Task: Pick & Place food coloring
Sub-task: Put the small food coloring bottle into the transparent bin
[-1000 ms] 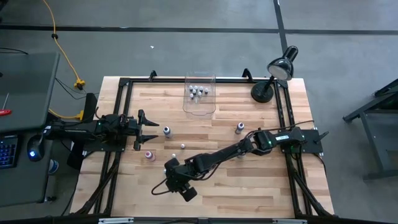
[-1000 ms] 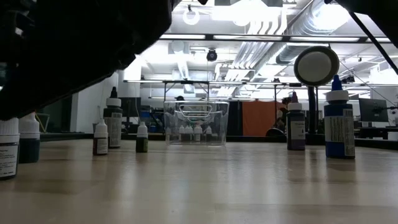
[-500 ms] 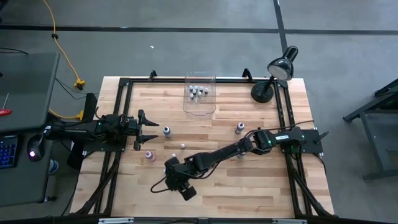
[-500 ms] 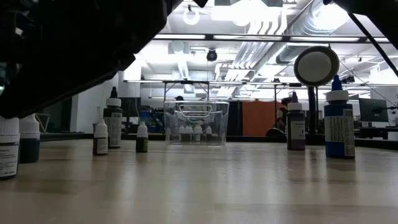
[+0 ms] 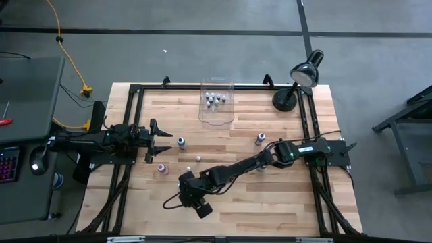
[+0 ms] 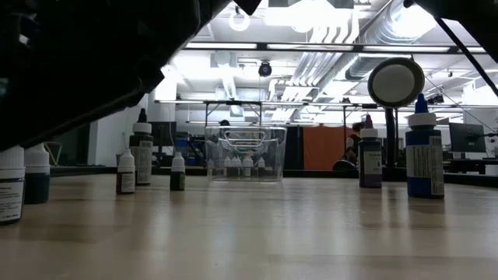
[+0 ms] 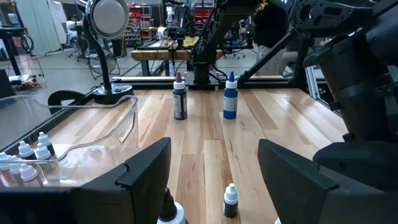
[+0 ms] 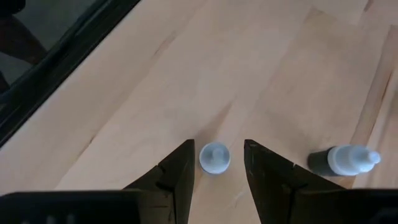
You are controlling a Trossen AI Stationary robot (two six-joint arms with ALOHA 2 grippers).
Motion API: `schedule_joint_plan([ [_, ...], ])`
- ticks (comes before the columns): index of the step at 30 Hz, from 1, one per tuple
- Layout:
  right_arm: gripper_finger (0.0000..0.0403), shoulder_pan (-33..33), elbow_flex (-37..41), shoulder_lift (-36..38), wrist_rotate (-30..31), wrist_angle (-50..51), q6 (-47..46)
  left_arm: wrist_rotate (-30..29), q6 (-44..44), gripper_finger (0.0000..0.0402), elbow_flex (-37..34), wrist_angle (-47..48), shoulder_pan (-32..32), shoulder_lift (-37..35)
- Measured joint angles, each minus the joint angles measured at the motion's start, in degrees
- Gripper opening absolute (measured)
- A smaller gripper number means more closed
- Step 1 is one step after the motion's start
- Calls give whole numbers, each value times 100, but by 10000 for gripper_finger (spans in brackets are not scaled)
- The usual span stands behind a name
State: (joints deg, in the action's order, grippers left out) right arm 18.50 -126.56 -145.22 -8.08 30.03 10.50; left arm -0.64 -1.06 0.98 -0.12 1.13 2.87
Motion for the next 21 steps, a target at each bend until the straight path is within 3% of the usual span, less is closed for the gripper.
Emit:
schedule_joint_plan([
  [21, 129, -13, 0, -11, -71, 58, -19, 0, 0, 239, -1, 0, 1, 0],
])
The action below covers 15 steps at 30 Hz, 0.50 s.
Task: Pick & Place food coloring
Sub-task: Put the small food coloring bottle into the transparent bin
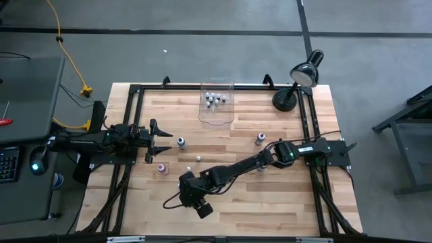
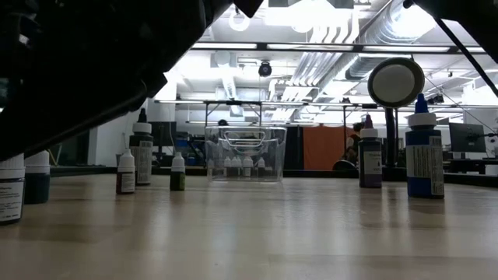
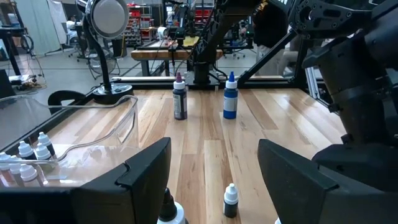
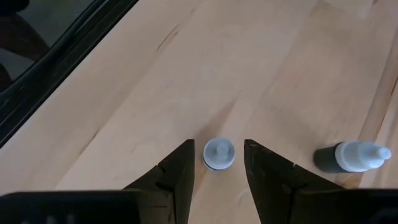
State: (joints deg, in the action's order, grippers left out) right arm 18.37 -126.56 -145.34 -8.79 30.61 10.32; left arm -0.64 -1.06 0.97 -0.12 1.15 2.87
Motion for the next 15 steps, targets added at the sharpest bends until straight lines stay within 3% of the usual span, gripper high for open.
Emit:
schedule_joint_plan([
  [15, 129, 0, 0, -46, -61, 45, -47, 0, 0, 239, 2, 0, -2, 0],
])
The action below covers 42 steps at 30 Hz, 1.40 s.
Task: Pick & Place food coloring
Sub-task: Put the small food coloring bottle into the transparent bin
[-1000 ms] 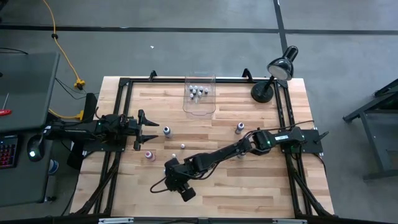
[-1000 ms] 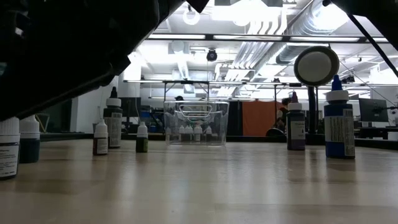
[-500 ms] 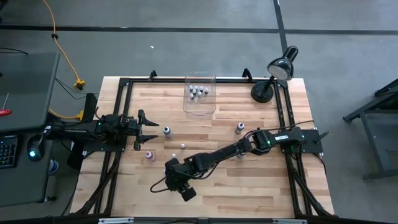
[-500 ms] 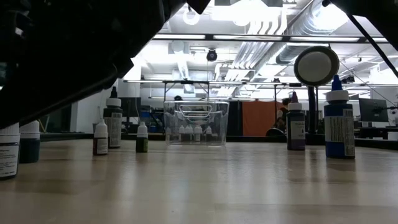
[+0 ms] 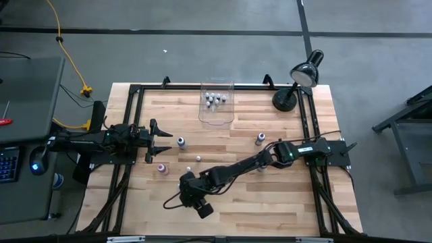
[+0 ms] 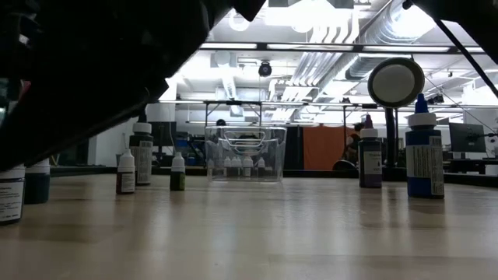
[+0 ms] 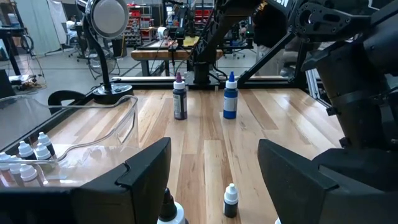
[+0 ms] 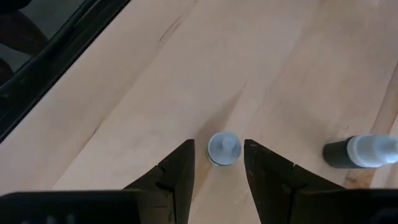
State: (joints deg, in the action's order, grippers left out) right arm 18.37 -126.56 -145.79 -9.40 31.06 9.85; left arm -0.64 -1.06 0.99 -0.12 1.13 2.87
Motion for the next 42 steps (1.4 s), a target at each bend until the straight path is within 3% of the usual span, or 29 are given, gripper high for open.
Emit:
schedule_joint_plan([
  [19, 126, 0, 0, -53, 122, -139, -106, 2, 0, 239, 0, 0, 0, 0],
  [31, 62, -2, 0, -53, 149, -140, -101, 1, 1, 239, -1, 0, 1, 0],
  [42, 47, -2, -150, -53, 312, -95, -331, 0, 0, 239, -2, 0, 0, 0],
])
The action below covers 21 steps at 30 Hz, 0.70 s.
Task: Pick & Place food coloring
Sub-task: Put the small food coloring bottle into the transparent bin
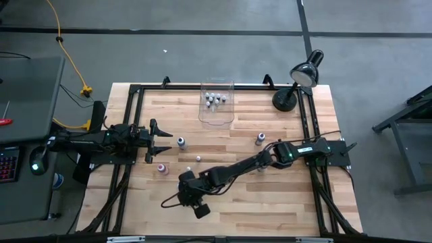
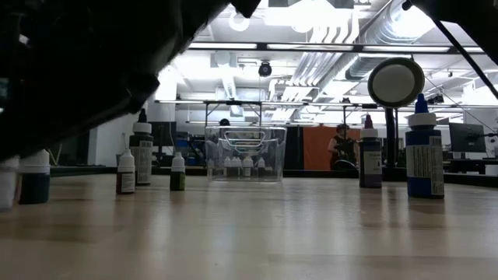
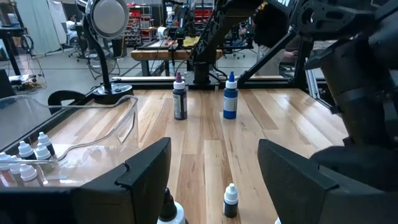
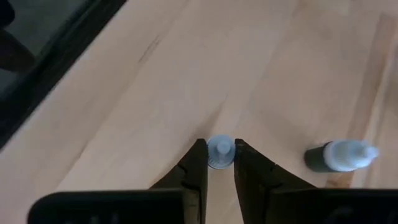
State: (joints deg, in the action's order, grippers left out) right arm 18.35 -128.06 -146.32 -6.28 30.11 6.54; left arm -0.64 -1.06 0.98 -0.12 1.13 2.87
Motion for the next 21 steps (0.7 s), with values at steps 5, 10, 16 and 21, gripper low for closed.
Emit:
schedule_joint_plan([
  [5, 47, 0, -353, 0, 191, 398, -232, 1, 0, 239, 0, 0, 0, 0],
  [10, 47, -19, -623, 141, 330, 702, -508, 2, 1, 239, 0, 0, 1, 0],
  [16, 47, -47, -692, 470, 454, 1054, -896, 2, 0, 239, 1, 0, 2, 0],
  [21, 47, -104, -698, 717, 596, 1156, -910, 2, 0, 239, 1, 0, 2, 0],
])
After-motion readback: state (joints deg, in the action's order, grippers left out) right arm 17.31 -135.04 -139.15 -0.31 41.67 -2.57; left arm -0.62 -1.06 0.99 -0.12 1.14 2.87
